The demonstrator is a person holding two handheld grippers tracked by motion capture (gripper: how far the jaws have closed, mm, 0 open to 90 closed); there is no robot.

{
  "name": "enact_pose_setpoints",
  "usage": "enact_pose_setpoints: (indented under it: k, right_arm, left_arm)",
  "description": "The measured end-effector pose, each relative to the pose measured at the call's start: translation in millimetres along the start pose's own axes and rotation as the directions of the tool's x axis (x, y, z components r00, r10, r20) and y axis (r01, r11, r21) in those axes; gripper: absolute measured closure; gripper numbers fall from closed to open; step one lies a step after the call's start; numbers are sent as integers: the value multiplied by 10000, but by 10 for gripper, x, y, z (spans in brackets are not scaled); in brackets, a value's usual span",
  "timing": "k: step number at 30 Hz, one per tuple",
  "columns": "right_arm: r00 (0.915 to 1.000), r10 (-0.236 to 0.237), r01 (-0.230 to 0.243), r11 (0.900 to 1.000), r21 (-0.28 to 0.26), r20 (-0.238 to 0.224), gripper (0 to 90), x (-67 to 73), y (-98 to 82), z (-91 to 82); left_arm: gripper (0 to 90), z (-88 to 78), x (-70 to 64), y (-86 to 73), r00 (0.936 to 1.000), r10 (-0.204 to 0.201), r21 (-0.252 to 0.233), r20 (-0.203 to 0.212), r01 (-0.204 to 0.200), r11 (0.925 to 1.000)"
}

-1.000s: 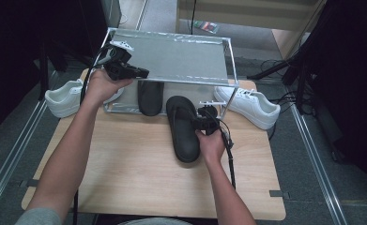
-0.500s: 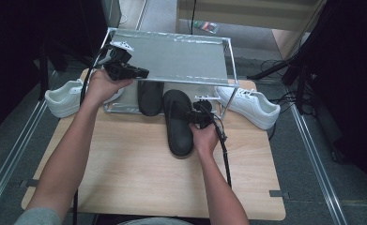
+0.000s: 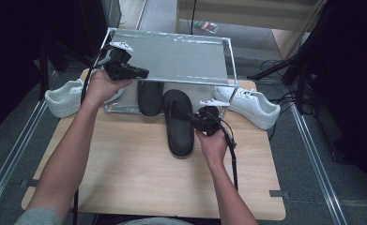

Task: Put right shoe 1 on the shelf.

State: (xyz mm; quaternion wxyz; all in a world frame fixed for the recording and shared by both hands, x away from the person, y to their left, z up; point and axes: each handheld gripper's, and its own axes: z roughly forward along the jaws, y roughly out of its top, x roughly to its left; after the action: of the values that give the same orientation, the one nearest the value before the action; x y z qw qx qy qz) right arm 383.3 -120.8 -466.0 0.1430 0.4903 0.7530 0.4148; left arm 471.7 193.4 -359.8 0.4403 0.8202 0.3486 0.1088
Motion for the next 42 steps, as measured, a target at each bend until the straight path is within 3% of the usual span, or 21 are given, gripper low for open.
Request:
enact_pose_setpoints:
  k: [4,9,15,21,31,36,42]
  right_arm:
    - [9983,-275,267,9995,-149,-518,895,60,-92,-159]
    - [9927,-929,912,9955,-254,-771,900,144,-238,-325]
    - [9809,-1414,1355,9894,-527,-1337,900,193,-465,-443]
    - [9732,-1770,1725,9841,-432,-1468,900,222,-740,-450]
    - [9703,-1855,1846,9826,-204,-1551,900,237,-1062,-439]
    - [9654,-2033,2057,9786,-20,-1631,900,262,-1151,-397]
    - [9653,-2011,2073,9780,210,-1664,900,270,-1179,-316]
  left_arm:
    - [885,0,4,-3,10000,-21,-27,53,21,10000]
    - [885,-1,21,-13,9998,-89,-67,159,90,9999]
    - [885,2,10,-10,10000,-30,-85,75,31,10000]
    - [885,-1,6,-8,10000,-17,-48,58,17,10000]
    - [885,-1,-6,-5,10000,16,-25,-35,-16,10000]
    - [885,-1,-8,-6,10000,3,-36,-48,-3,10000]
    - [885,-1,-10,-6,10000,38,-30,-66,-39,10000]
